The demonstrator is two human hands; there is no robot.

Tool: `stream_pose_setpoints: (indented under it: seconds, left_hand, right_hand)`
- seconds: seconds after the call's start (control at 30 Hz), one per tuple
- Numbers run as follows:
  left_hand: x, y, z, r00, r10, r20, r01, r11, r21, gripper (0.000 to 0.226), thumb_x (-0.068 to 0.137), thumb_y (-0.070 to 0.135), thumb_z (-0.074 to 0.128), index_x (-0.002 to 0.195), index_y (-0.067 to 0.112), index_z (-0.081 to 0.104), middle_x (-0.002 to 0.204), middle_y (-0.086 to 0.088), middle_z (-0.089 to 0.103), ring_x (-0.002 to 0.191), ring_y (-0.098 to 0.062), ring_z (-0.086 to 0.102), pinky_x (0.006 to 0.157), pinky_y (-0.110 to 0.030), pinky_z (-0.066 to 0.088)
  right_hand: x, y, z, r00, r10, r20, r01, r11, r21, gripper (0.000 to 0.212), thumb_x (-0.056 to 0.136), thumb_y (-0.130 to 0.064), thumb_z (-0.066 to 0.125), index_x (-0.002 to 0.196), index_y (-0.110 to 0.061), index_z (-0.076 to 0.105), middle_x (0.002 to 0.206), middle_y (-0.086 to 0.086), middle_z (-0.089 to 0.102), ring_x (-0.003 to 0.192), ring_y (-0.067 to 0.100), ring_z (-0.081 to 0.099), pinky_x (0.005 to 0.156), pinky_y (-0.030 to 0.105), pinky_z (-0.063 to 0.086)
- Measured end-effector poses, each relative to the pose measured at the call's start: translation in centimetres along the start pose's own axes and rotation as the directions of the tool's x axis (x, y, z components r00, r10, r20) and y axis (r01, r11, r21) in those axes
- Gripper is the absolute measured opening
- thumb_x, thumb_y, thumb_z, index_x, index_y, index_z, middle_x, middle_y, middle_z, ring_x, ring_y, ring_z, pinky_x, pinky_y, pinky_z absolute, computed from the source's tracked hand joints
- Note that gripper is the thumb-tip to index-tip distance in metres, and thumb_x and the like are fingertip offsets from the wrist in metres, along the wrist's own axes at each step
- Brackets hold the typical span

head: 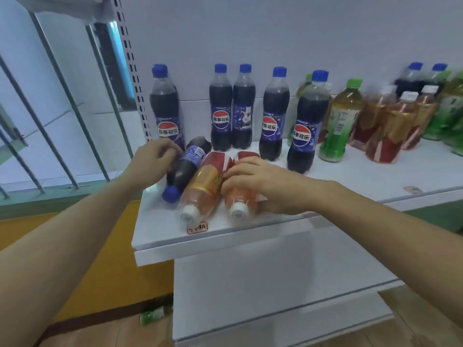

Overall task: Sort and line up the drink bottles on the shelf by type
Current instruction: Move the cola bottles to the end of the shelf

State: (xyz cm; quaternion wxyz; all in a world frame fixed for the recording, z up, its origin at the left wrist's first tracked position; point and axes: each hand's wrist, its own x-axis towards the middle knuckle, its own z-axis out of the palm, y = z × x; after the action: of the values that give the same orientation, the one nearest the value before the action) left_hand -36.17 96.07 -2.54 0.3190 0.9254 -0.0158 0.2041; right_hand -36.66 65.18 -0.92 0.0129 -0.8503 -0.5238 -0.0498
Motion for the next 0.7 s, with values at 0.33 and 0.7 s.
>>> stream_pose_setpoints:
  seconds: [0.33, 0.7]
  left_hand:
    - [-0.3, -3.6, 2.4, 0.999, 0.031, 0.034, -0.036, 0.988, 0.149, 0.03, 0.083, -0.002, 0.063, 0.103, 0.02, 0.066, 0.1, -0.008, 0.072, 0.091, -0.031, 0.063, 0.081, -0.039, 0.048]
    - [-0.3, -3.6, 2.9, 0.999, 0.035, -0.027, -0.029, 0.976, 0.216, 0.023, 0.086, 0.001, 0.061, 0.104, 0.013, 0.07, 0.098, -0.013, 0.072, 0.088, -0.033, 0.063, 0.078, -0.04, 0.051]
  right_hand:
    - [3.2, 4.1, -4.2, 0.902, 0.416, -0.121, -0.295, 0.794, 0.532, 0.074, 0.085, -0.028, 0.079, 0.146, -0.033, 0.038, 0.138, -0.012, 0.052, 0.125, 0.011, 0.053, 0.104, 0.036, 0.051]
    - [5.7, 7.4, -2.4, 0.706, 0.685, -0.18, -0.387, 0.586, 0.712, 0.066, 0.101, -0.023, 0.059, 0.154, -0.033, 0.021, 0.151, -0.001, 0.042, 0.131, 0.029, 0.052, 0.066, 0.034, 0.064]
